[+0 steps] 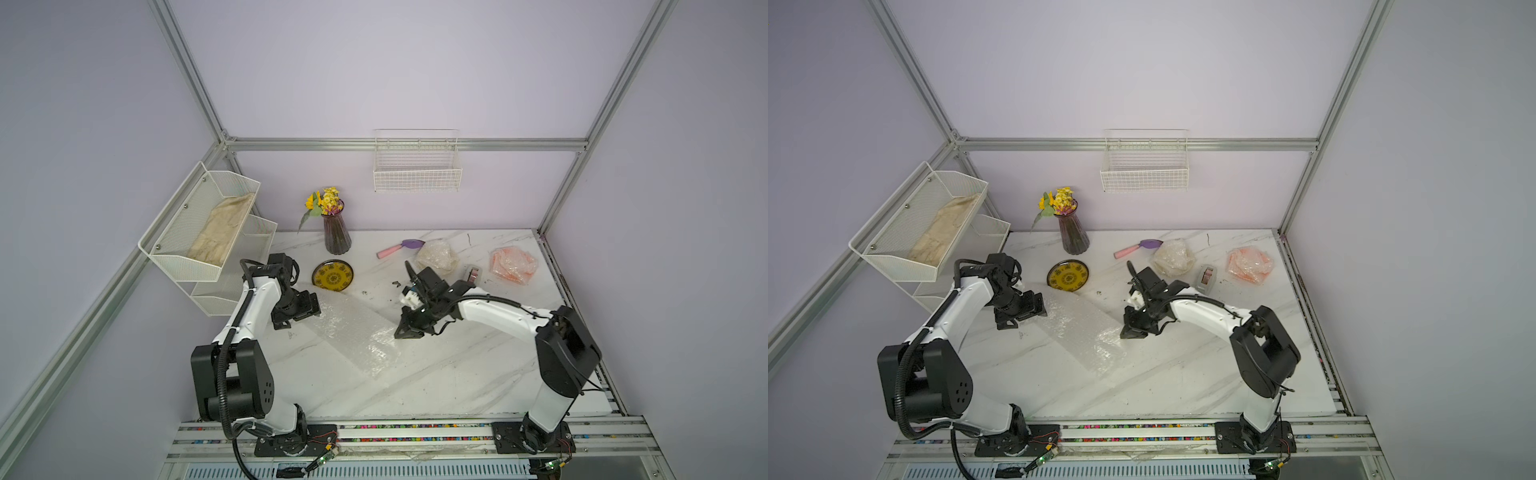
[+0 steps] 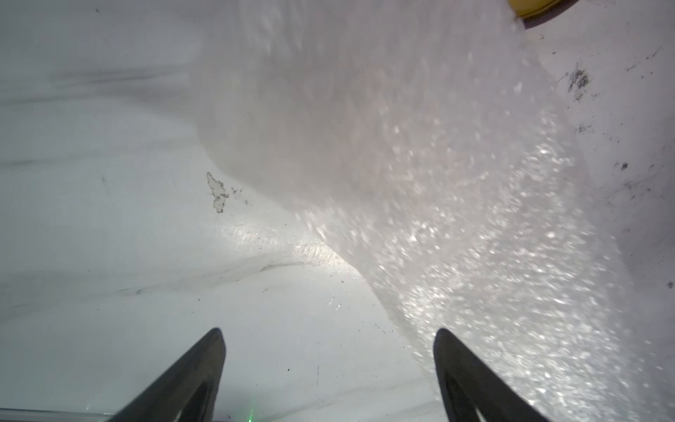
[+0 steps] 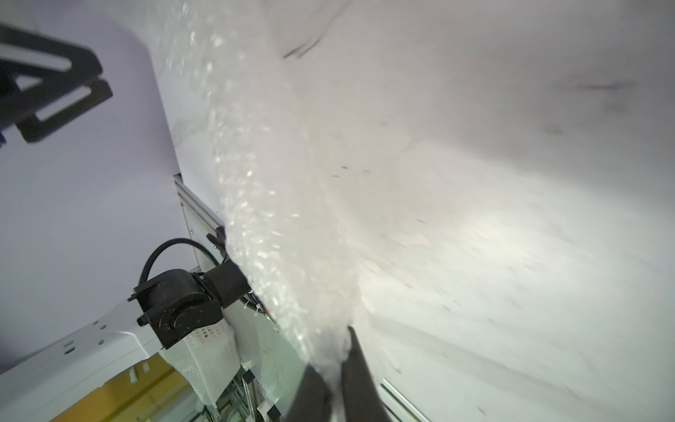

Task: Wrap dinner plates in bubble wrap
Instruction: Move the bubble wrap to the center of the board, then adjust the bubble wrap at the center of the board.

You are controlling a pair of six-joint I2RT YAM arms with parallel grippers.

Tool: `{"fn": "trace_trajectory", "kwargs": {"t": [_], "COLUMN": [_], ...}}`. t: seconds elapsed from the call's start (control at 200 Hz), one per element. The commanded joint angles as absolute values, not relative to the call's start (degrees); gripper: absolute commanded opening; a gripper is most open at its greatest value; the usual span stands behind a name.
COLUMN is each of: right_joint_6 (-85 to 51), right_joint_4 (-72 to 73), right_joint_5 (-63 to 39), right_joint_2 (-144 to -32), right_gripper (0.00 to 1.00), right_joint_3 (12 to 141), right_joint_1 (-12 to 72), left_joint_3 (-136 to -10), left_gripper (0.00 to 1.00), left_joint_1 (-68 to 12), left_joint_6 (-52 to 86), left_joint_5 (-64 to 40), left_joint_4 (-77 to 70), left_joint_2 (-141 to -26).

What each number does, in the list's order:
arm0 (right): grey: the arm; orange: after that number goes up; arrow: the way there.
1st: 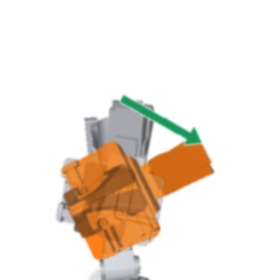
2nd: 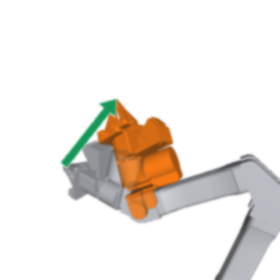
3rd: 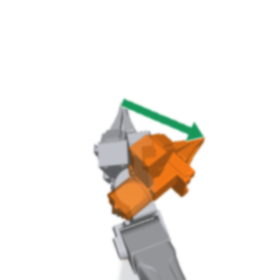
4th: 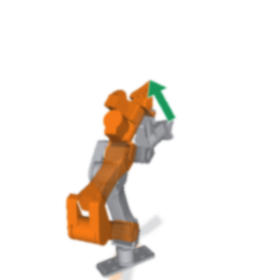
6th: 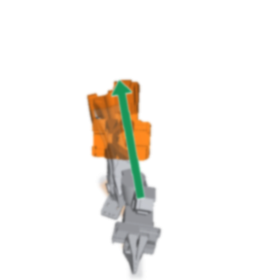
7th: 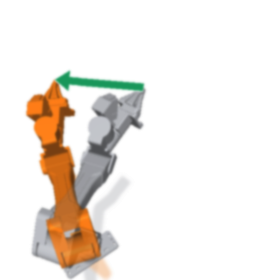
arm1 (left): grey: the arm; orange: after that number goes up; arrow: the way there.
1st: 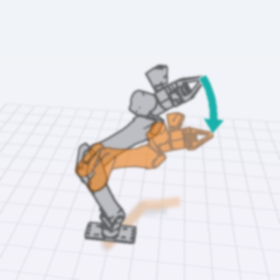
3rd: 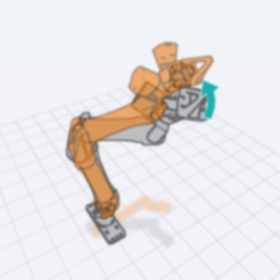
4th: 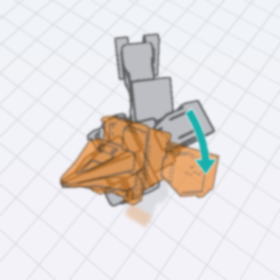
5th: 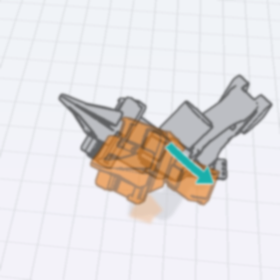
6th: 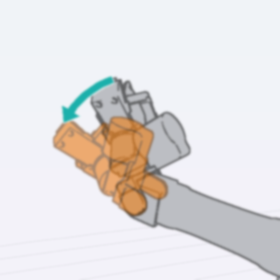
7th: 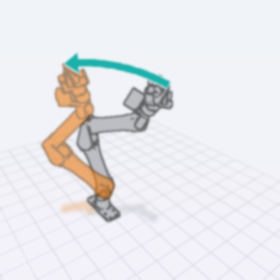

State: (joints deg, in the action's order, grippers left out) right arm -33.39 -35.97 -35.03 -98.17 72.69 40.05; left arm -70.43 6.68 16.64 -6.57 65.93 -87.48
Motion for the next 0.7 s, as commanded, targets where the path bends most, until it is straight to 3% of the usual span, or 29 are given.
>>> {"fn": "trace_trajectory", "kwargs": {"t": [0.0, 0.055, 0.1, 0.44, 0.515, 0.635, 0.695], "right_joint_6": [-25.71, -24.70, -24.34, -28.39, -28.32, -24.99, -21.07], "right_joint_4": [-58.57, -63.72, -64.85, -48.36, -45.83, -42.68, -40.80], "right_joint_5": [-18.35, -5.35, -1.67, -11.85, -13.07, -11.23, -9.23], "right_joint_2": [-94.38, -93.59, -93.21, -85.30, -84.26, -82.59, -82.51], "right_gripper": [0.28, 0.38, 0.41, 0.44, 0.44, 0.44, 0.47], "right_joint_3": [73.84, 77.49, 79.24, 71.81, 70.08, 68.45, 67.93], "right_joint_1": [34.51, 34.40, 34.62, 34.83, 35.61, 39.44, 43.15], "left_joint_3": [-73.04, -72.93, -72.74, -72.82, -73.72, -76.19, -77.25], "left_gripper": [0.86, 0.85, 0.84, 0.82, 0.68, 0.28, 0.15], "left_joint_1": [6.46, 6.10, 5.70, 1.41, 1.25, 0.82, 0.87], "left_joint_6": [13.89, 13.82, 13.93, 17.08, 18.59, 20.69, 22.33], "left_joint_5": [-9.83, -11.49, -13.88, -25.71, -27.82, -28.43, -30.23], "left_joint_4": [67.65, 67.26, 66.44, 55.76, 53.33, 52.09, 51.60], "left_joint_2": [-89.04, -89.85, -90.32, -95.61, -96.75, -96.58, -95.86]}}
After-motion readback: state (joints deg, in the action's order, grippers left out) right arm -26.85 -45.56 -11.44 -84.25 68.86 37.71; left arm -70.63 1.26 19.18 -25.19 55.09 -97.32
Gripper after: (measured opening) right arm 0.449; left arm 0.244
